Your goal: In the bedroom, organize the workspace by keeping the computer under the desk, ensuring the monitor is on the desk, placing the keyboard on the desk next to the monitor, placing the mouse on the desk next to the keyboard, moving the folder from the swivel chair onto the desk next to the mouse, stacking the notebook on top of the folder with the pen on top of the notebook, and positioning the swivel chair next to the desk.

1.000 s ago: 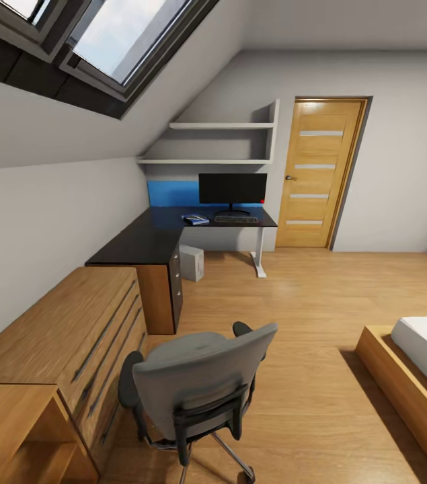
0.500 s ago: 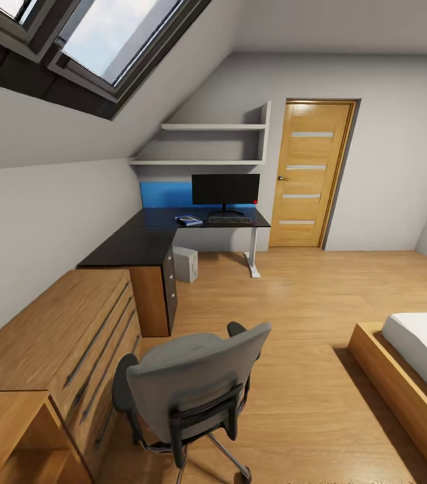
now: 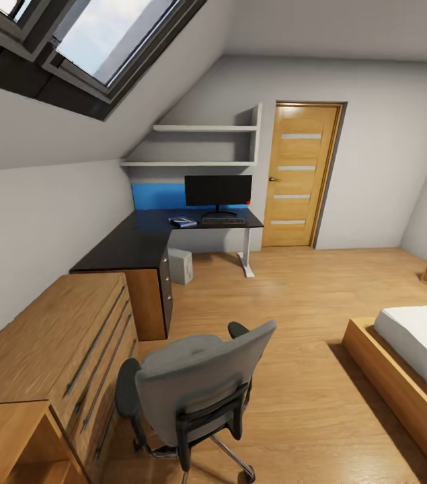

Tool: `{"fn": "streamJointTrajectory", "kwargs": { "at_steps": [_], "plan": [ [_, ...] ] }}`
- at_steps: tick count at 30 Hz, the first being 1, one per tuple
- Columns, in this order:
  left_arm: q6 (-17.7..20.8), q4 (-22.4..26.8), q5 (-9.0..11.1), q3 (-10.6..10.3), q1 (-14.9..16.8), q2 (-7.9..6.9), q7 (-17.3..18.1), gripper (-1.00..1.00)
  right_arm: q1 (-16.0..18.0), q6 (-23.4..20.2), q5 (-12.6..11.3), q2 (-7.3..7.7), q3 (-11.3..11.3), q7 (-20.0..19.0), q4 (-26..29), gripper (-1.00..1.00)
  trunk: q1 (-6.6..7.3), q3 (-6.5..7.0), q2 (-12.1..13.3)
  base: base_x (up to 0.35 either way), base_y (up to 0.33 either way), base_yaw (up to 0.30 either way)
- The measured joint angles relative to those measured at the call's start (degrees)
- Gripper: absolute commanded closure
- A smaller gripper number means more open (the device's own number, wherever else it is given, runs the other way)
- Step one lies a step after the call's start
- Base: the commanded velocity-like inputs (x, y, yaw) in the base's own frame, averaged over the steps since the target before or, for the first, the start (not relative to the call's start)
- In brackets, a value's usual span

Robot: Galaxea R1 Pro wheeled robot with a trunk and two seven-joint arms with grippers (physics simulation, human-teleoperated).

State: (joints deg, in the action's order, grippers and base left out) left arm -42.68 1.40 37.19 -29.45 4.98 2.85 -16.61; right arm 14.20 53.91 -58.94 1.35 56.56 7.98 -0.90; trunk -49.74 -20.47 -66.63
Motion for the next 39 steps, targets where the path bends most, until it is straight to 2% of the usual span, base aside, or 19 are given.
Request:
{"fn": "streamJointTrajectory", "kwargs": {
  "at_steps": [8,21,25,26,29,30,31,32,34,35,39],
  "plan": [
    [-0.1,0.1,0.1,0.0,0.0,0.05,-0.1,-1.0,0.0,0.1,-0.1,0.74,-0.1,0.0,-0.1,-1.0,0.0,0.01,0.0,0.0,0.014,-0.005],
    [0.9,0.7,0.3,-0.1,0.0,-0.05,-0.2,-1.0,0.0,0.2,-0.1,1.05,-0.1,0.0,0.1,-1.0,-2.85,-2.32,-5.2,0.0,0.001,0.0],
    [6.8,6.0,0.2,-0.1,0.0,-0.23,-0.4,-1.0,0.0,-0.1,0.0,1.04,-0.1,0.0,0.1,-1.0,-3.73,-3.04,-6.8,0.0,0.0,0.0],
    [10.0,8.5,0.1,-0.2,0.0,-0.27,-0.5,-1.0,0.0,-0.2,0.0,1.04,-0.2,0.0,0.1,-1.0,-3.95,-3.22,-7.2,0.0,0.0,0.0],
    [15.6,12.3,0.0,-0.1,-0.1,-0.35,-0.6,-1.0,0.0,-0.3,0.0,1.04,-0.2,0.0,0.2,-1.0,-4.61,-3.76,-8.4,0.0,0.0,0.0],
    [31.5,20.1,0.0,0.1,1.3,-0.67,-1.0,-1.0,0.9,-0.9,0.4,0.86,0.1,0.5,1.8,-1.0,-4.83,-3.94,-8.8,0.0,0.0,0.0],
    [35.9,21.6,-0.3,0.1,7.0,-0.6,-1.0,-1.0,1.7,-1.5,0.2,0.82,-0.2,0.5,2.0,-1.0,-5.05,-4.11,-9.2,0.0,0.0,0.0],
    [37.1,21.8,-0.3,0.2,8.6,-0.56,-1.1,-1.0,2.2,-2.0,0.2,0.8,-0.3,0.5,2.0,-1.0,-5.27,-4.28,-9.6,0.0,0.0,0.0],
    [38.9,22.1,-0.2,0.3,8.3,-0.46,-1.0,-1.0,3.4,-3.0,0.2,0.74,-0.3,0.5,2.1,-1.0,-5.71,-4.65,-10.4,0.0,0.0,0.0],
    [40.9,21.0,0.0,0.7,9.8,-0.26,-0.6,-1.0,5.6,-4.8,0.3,0.7,-0.1,0.4,2.7,-1.0,-5.93,-4.82,-10.8,0.0,0.0,0.0],
    [41.1,17.4,0.0,0.9,10.3,-0.2,-0.4,-1.0,6.5,-5.6,0.1,0.65,-0.3,0.5,3.2,-1.0,-6.81,-5.56,-12.4,0.0,0.0,0.0]
  ]
}}
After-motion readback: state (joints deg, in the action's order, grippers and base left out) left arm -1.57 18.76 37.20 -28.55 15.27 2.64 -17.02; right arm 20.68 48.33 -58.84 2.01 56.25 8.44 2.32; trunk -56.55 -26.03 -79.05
